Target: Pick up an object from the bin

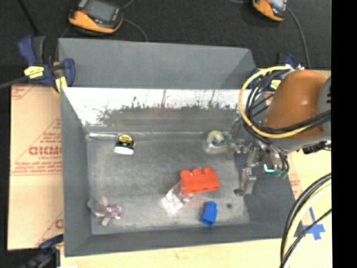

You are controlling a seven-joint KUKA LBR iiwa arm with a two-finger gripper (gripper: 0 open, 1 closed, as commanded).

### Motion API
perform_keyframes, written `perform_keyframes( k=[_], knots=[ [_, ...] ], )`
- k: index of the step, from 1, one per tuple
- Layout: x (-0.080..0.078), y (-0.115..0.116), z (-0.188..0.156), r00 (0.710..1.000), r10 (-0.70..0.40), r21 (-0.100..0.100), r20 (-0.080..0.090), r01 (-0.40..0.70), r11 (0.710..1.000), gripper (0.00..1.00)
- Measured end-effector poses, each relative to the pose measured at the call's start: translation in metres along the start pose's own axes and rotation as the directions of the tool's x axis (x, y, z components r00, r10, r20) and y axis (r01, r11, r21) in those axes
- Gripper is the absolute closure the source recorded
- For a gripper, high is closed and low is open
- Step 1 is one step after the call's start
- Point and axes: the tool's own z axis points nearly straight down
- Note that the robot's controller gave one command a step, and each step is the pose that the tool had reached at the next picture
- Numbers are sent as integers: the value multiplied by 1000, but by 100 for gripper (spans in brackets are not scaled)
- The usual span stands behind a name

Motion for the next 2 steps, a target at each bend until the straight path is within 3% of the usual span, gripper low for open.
perform_keyframes(
  k=[1, 2],
  knots=[
    [25, 52, 30, 1000, -15, -2, 1, 15, 1000, 0],
    [14, 114, 81, 997, 74, -2, 19, -74, 997, 0]
  ],
)
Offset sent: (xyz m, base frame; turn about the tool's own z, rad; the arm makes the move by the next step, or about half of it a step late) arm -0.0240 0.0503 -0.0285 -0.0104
